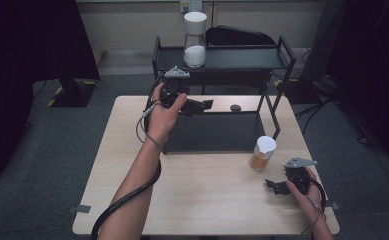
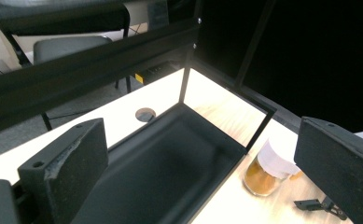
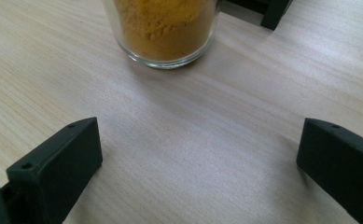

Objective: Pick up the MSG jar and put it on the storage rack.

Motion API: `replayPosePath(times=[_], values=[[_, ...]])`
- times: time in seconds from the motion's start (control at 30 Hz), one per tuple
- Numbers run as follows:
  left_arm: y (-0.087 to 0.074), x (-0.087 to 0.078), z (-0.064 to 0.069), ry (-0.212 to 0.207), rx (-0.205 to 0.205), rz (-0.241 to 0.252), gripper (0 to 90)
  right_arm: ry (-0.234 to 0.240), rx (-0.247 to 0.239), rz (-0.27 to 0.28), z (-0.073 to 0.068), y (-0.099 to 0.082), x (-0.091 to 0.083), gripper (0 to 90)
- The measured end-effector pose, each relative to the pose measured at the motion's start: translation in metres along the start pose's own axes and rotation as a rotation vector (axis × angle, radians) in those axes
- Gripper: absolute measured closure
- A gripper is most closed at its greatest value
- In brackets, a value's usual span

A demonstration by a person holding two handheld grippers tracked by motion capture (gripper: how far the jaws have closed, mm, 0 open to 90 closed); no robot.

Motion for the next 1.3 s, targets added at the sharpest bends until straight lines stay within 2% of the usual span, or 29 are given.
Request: replayPosePath(times=[0.23, 0.33, 0.53, 0.6, 0.8, 0.97, 1.3], values=[[-0.018, 0.003, -0.002, -0.005, -0.001, 0.002, 2.4, 0.0, 0.0, 0.0, 0.0, 0.0, 0.0, 0.0], [-0.025, 0.002, -0.002, -0.023, -0.013, 0.009, 2.4, 0.0, 0.001, 0.0, 0.0, 0.0, 0.0, 0.0], [-0.04, 0.002, 0.0, -0.043, -0.007, 0.015, 2.4, -0.001, 0.001, -0.001, 0.0, 0.0, 0.0, 0.0], [-0.047, 0.003, 0.0, -0.061, -0.011, 0.013, 2.4, -0.001, 0.001, 0.0, 0.0, 0.0, 0.0, 0.0], [-0.068, 0.006, -0.001, -0.059, -0.026, 0.0, 2.5, -0.001, 0.0, -0.001, 0.0, 0.0, 0.0, 0.0], [-0.087, 0.007, 0.0, -0.079, -0.031, 0.008, 2.5, -0.001, 0.001, -0.002, 0.0, 0.0, 0.0, 0.0], [-0.119, 0.009, 0.003, -0.087, -0.011, -0.017, 2.5, -0.002, 0.002, -0.001, 0.0, 0.0, 0.0, 0.0]])
Point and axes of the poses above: each handheld gripper's, and its own axes: x roughly forward along the jaws, y roughly out of its top, z roughly to its right, the point moved 7 cm from there along x, roughly forward along the jaws, and after that the axes turned 3 degrees about z, right-handed, at the moved point
